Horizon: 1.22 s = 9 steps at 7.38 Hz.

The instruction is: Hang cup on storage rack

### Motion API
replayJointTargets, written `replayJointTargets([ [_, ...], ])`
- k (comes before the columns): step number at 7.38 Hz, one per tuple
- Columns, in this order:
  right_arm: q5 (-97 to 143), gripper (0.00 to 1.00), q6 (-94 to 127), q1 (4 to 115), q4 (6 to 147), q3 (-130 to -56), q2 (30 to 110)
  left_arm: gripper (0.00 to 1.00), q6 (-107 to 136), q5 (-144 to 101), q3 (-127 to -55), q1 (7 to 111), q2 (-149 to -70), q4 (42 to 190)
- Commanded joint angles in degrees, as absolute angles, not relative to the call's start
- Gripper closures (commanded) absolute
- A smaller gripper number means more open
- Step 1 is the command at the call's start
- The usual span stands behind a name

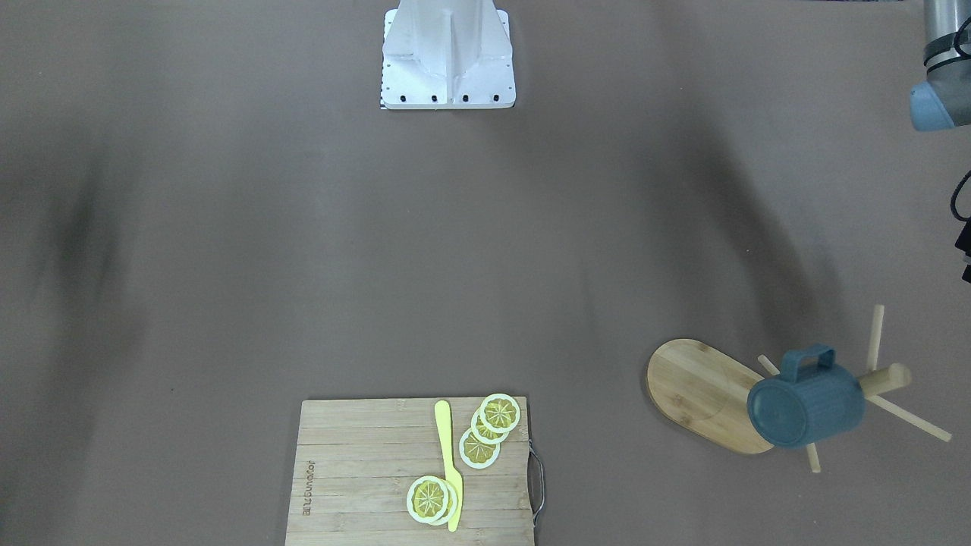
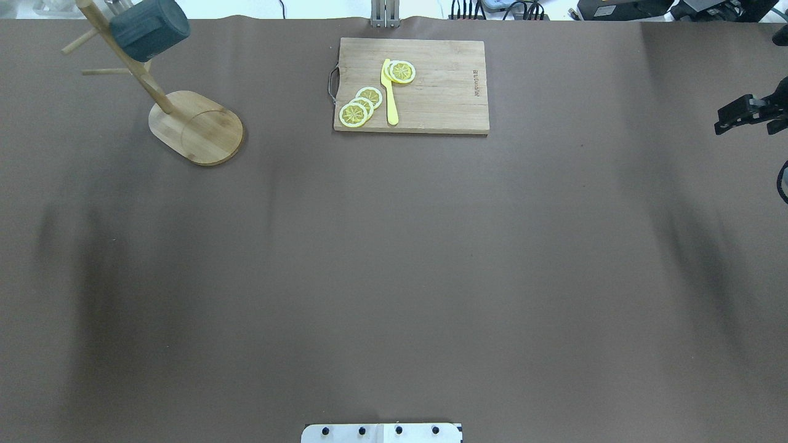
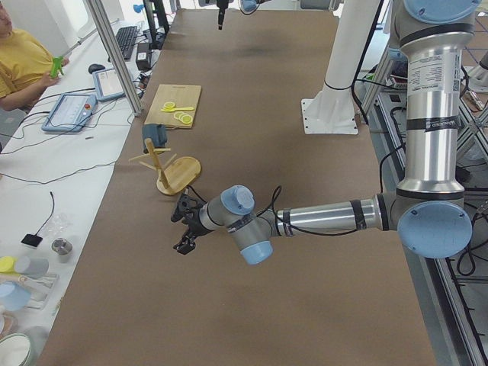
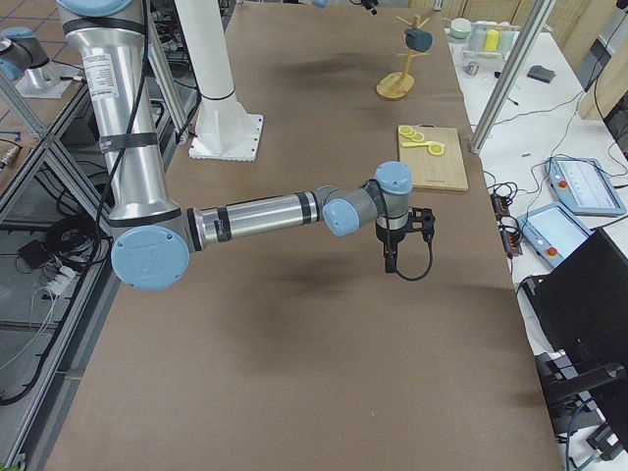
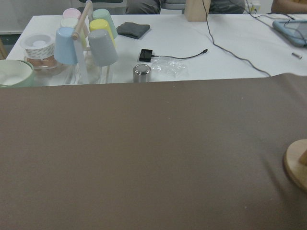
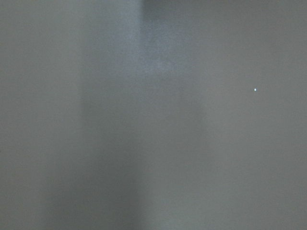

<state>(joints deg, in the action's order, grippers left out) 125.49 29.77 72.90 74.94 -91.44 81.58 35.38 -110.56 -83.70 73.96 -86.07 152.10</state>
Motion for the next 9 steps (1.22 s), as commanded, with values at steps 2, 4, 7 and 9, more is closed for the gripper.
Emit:
replayJointTargets([
  [2, 126.30, 0.00, 19.47, 77.51, 75.41, -90.27, 86.99, 0.02, 32.78, -122.91, -96.31, 74.26, -85.78, 124.32],
  [4, 132.58, 0.00, 12.86, 81.28, 75.50, -88.60, 91.12, 0.02, 30.69, -135.81, -95.54, 74.18, -81.31, 122.53],
  [7, 133.33, 0.00, 8.80, 82.00, 75.32, -87.81, 92.81, 0.02, 14.46, -135.97, -95.54, 74.27, -74.54, 122.34],
  [9, 133.07, 0.00, 8.00, 82.00, 75.06, -87.63, 92.81, 0.02, 14.76, -136.14, -96.15, 74.62, -73.83, 120.25],
])
